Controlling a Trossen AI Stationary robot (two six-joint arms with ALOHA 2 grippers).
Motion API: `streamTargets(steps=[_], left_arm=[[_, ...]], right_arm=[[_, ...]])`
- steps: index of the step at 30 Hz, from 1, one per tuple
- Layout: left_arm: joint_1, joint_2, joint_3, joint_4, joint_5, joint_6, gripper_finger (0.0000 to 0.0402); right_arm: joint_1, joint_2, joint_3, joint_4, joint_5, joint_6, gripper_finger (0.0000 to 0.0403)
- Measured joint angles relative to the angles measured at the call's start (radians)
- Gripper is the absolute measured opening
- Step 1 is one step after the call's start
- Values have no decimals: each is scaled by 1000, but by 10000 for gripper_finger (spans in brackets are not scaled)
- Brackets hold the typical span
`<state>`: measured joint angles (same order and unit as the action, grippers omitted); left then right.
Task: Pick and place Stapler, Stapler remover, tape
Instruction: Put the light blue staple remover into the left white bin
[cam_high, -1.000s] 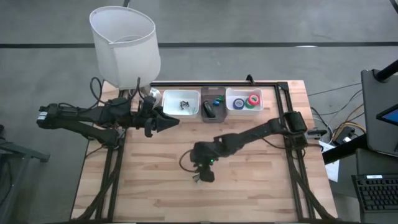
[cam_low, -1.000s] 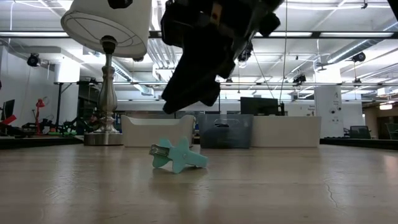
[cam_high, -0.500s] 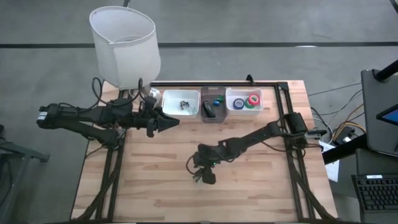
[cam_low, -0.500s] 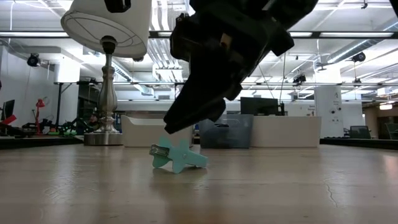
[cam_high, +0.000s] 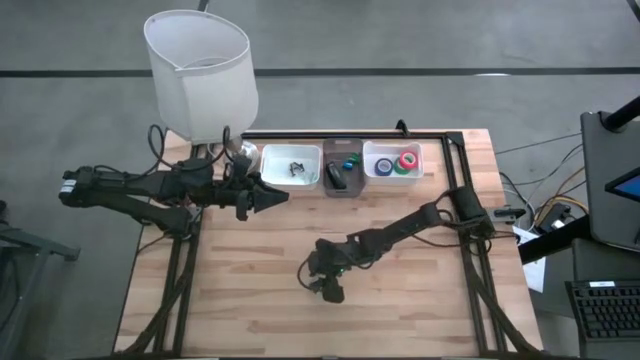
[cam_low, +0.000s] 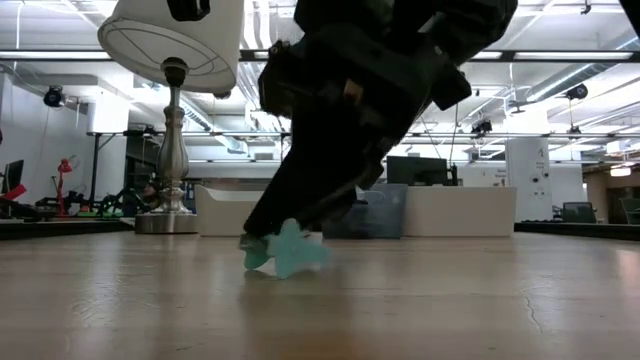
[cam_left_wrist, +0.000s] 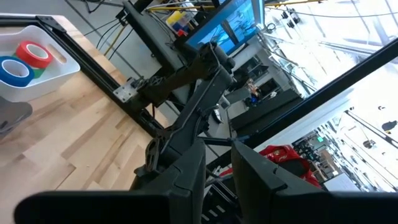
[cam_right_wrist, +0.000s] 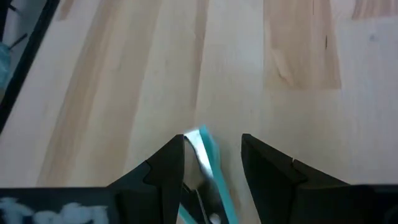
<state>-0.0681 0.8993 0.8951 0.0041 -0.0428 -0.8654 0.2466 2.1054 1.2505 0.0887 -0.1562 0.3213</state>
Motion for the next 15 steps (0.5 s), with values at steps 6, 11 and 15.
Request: streamTargets(steps=[6, 11, 15], left_arm=[[0, 0, 0, -3, 0, -1, 81], [0, 0, 0, -5, 0, -1, 81], [0, 0, 0, -6, 0, -1, 81]], right_arm=[[0, 6, -1, -4, 0, 19, 139], [0, 7, 7, -4, 0, 25, 124], [0, 7, 17, -4, 0, 43, 114]])
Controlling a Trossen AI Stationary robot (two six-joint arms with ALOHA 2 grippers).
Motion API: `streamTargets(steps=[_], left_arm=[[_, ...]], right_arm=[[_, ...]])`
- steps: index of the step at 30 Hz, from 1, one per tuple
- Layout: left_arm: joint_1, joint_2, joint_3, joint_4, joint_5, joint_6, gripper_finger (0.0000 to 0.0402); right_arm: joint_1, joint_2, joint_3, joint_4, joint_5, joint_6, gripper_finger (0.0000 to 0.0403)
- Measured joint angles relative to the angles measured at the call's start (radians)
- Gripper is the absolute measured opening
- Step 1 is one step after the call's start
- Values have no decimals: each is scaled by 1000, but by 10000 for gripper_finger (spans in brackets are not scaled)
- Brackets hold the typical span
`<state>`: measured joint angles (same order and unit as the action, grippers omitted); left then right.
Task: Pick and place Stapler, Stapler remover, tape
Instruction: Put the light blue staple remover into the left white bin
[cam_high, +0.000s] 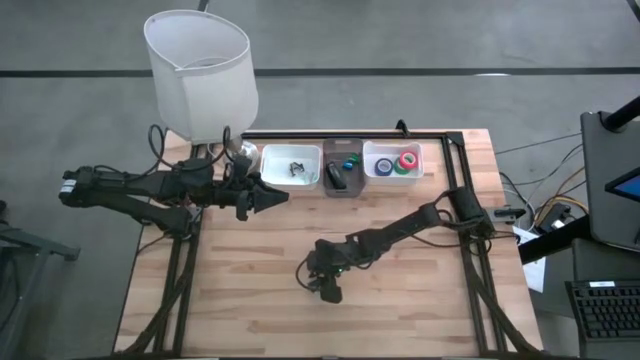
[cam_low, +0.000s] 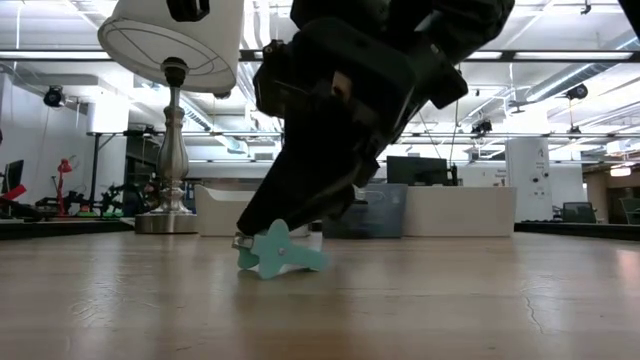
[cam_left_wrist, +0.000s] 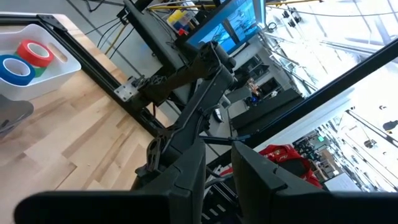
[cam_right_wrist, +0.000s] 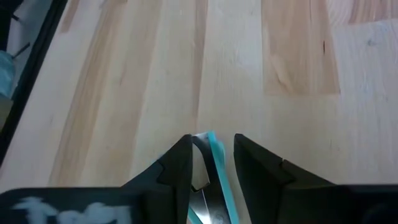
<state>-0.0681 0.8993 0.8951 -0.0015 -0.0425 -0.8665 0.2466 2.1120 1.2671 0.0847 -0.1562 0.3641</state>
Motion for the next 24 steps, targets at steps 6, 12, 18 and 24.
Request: streamTargets(steps=[6, 12, 18, 24], left_arm=[[0, 0, -4, 0, 0, 0, 81], [0, 0, -25, 0, 0, -15, 81], [0, -1, -35, -1, 0, -43, 81], [0, 0, -35, 0, 0, -43, 81]], right_arm=[[0, 0, 2, -7, -1, 3, 95], [0, 0, 0, -29, -9, 7, 63], [-1, 0, 0, -27, -26, 30, 33], [-1, -1, 18, -29, -31, 36, 18]])
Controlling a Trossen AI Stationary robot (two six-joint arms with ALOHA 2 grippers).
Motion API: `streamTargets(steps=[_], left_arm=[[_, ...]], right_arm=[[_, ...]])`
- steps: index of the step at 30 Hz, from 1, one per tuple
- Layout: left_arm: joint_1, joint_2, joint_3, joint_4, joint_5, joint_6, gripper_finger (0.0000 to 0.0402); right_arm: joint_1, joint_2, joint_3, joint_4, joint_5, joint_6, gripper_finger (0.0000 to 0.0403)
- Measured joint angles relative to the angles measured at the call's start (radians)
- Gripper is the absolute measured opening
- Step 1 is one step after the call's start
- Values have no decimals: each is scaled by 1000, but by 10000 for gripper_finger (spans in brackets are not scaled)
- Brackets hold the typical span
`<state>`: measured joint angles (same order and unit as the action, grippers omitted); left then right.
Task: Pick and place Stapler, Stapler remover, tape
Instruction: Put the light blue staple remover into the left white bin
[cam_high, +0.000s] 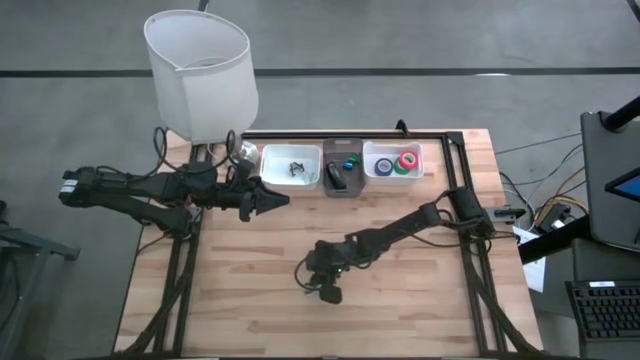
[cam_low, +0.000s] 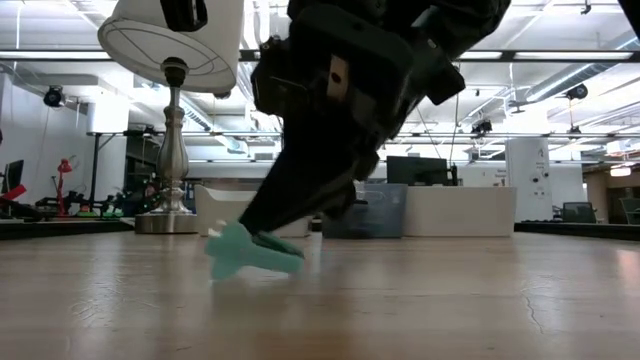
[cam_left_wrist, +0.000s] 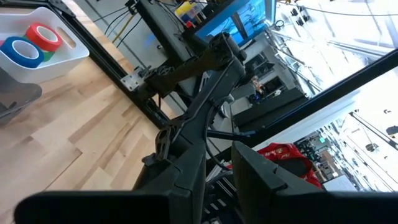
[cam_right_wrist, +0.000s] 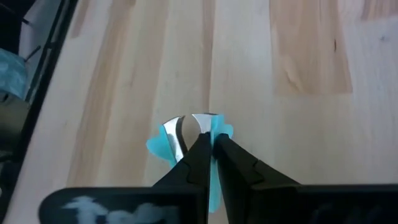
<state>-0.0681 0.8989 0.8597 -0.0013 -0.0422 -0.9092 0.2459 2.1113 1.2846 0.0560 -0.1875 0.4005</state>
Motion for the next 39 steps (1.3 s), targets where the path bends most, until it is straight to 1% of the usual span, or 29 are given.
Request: streamTargets(steps=[11, 16, 22, 31, 34, 39], left_arm=[[0, 0, 0, 0, 0, -1, 81], [1, 0, 0, 0, 0, -5, 81], [1, 0, 0, 0, 0, -4, 81], [1, -11, 0, 1, 0, -3, 81], [0, -30, 0, 6, 1, 2, 81], [-2, -69, 1, 9, 5, 73, 80]], right_arm=[[-27, -3, 57, -1, 1, 0, 17], [-68, -18, 106, -70, 2, 1, 17], [-165, -36, 164, -179, 7, -8, 17], [-343, -62, 248, -205, 11, -11, 17], [-389, -72, 269, -205, 47, -10, 17], [-450, -76, 298, -202, 136, -7, 17]])
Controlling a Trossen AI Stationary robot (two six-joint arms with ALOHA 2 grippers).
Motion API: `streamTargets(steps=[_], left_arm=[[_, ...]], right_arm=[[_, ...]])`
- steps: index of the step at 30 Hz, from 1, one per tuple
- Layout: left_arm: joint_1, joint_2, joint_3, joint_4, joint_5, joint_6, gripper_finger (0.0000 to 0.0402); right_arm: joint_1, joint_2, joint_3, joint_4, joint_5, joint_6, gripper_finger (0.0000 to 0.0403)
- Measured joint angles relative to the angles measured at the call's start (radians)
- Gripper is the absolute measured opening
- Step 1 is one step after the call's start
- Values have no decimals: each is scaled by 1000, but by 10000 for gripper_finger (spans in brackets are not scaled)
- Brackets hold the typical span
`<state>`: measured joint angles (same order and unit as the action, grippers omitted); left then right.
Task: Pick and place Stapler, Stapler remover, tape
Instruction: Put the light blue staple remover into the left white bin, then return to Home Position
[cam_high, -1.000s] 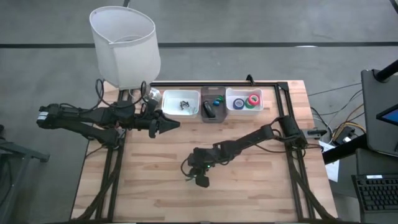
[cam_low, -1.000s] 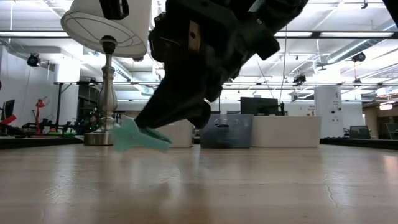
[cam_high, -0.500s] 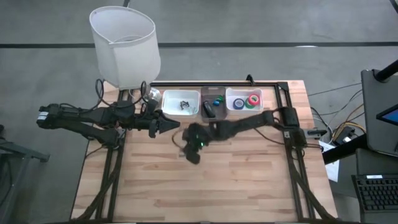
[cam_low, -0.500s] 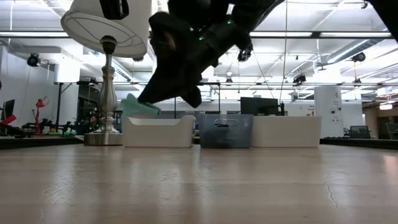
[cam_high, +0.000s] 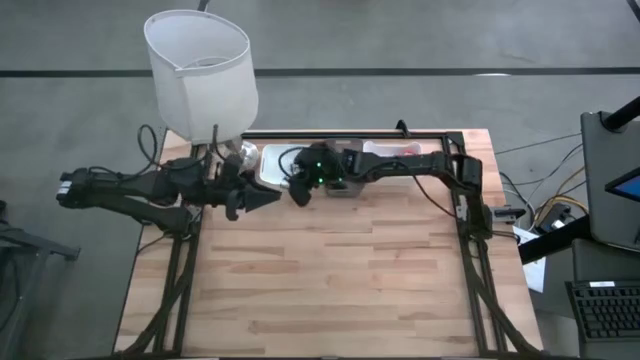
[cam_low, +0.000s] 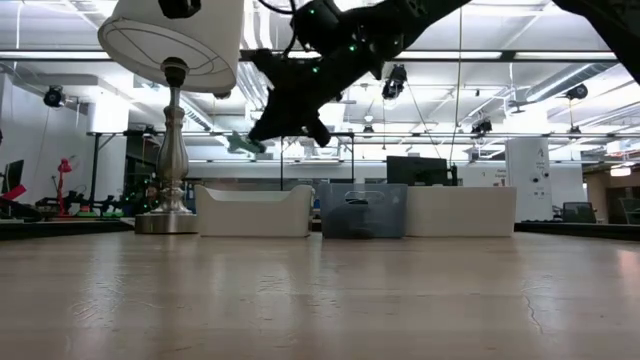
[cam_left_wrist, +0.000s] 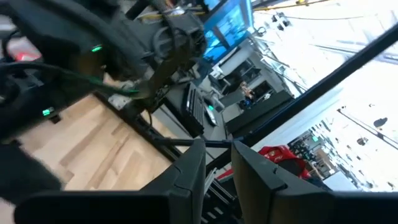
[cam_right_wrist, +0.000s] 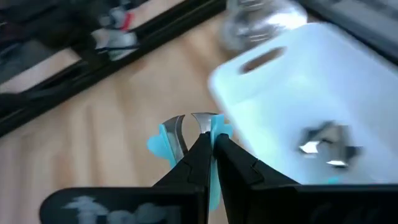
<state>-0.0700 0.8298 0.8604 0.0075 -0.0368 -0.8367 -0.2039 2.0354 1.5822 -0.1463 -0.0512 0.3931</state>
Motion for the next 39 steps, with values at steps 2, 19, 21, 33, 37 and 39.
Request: streamTargets(steps=[2, 19, 21, 33, 37, 39], left_arm=[[0, -15, 0, -1, 0, 33, 80], [0, -28, 0, -108, 17, 133, 7], [1, -26, 0, -127, 0, 132, 12], [1, -24, -15, -248, -56, 138, 8], [-1, -25, -15, -258, -59, 172, 3], [-1, -24, -15, -258, -64, 231, 4]], right_arm=[[-18, 0, 0, -2, 42, 0, 17], [-138, 28, -34, -110, 45, 72, 18], [-139, 28, -33, -106, 26, 66, 21], [-141, 8, -33, -111, -19, 75, 115], [-122, -58, -37, -91, -77, 42, 98], [-102, -97, -60, -88, -78, 1, 64]])
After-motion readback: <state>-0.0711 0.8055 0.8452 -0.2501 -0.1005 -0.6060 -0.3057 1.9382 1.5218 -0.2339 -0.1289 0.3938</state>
